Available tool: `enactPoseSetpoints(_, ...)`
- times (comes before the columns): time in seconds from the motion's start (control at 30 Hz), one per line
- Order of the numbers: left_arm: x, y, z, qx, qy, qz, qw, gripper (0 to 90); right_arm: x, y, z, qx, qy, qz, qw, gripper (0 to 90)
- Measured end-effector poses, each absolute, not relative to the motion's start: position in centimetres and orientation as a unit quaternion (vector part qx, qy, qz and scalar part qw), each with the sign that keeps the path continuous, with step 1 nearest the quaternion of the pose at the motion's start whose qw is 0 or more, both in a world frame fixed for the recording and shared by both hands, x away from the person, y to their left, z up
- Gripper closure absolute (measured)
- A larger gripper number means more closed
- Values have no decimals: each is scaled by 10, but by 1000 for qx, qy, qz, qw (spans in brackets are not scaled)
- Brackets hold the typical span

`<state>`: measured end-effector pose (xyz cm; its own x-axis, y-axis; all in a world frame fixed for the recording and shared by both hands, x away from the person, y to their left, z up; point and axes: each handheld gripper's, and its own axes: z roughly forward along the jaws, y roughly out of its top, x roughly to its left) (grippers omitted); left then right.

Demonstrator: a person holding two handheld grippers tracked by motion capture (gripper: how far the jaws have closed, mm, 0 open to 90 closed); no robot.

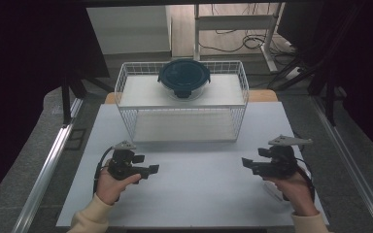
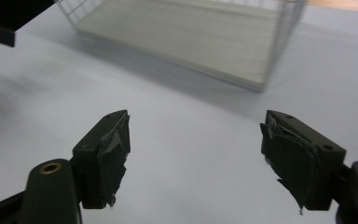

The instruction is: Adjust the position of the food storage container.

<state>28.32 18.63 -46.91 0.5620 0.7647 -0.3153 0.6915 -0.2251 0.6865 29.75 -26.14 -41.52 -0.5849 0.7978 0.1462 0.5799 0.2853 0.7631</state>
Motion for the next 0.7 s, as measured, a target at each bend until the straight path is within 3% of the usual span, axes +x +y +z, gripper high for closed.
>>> enactPoseSetpoints(0.23, 285, 188, -473, 787, 465, 45, 403, 224, 290, -305, -412, 479, 773, 384, 159, 309)
enactPoseSetpoints(0.47, 286, 187, -478, 790, 467, 40, 396, 222, 276, -356, -414, 523, 752, 360, 175, 438)
enactPoseSetpoints(0.7, 286, 190, -475, 784, 472, 42, 402, 223, 254, -395, -425, 551, 744, 339, 169, 684)
